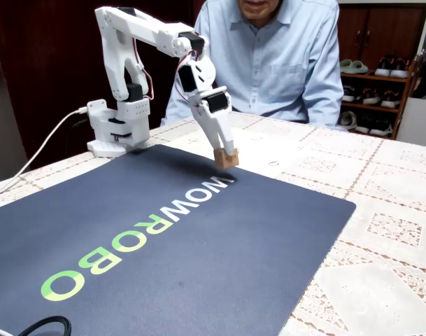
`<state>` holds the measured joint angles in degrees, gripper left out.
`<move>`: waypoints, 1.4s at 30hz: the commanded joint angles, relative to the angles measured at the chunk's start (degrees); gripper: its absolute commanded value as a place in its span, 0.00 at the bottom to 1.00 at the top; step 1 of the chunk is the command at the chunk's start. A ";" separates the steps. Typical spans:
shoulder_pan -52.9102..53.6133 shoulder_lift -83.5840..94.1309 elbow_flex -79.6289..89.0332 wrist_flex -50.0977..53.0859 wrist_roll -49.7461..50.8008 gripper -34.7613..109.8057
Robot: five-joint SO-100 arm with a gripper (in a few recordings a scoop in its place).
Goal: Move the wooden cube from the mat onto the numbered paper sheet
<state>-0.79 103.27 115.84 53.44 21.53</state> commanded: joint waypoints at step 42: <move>-47.20 49.48 26.98 20.92 -29.71 0.24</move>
<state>-46.05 148.36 141.68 71.72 -4.31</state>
